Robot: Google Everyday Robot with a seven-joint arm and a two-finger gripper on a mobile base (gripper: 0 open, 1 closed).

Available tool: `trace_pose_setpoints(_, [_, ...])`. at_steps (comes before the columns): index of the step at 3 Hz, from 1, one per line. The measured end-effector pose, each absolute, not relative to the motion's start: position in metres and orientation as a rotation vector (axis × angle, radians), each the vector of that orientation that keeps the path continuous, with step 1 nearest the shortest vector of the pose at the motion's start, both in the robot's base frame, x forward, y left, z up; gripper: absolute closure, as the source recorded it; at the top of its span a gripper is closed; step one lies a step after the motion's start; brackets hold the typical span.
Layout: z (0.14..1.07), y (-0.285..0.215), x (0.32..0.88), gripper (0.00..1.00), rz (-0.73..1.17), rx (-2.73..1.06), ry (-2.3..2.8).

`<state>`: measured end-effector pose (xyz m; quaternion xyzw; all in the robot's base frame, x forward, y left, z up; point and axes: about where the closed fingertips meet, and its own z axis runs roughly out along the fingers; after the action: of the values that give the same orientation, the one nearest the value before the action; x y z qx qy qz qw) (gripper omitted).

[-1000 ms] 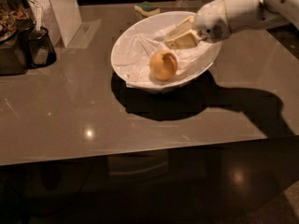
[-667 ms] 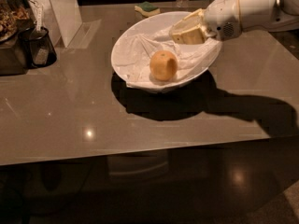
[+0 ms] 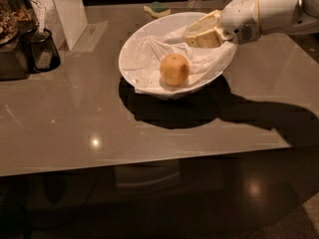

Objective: Pick orange from white bowl

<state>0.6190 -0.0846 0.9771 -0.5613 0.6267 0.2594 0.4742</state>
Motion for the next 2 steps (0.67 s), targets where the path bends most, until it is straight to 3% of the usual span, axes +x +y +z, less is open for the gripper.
trace_pose_setpoints(2, [0.9619, -0.0659, 0.6254, 0.11, 0.647, -1.469, 1.612])
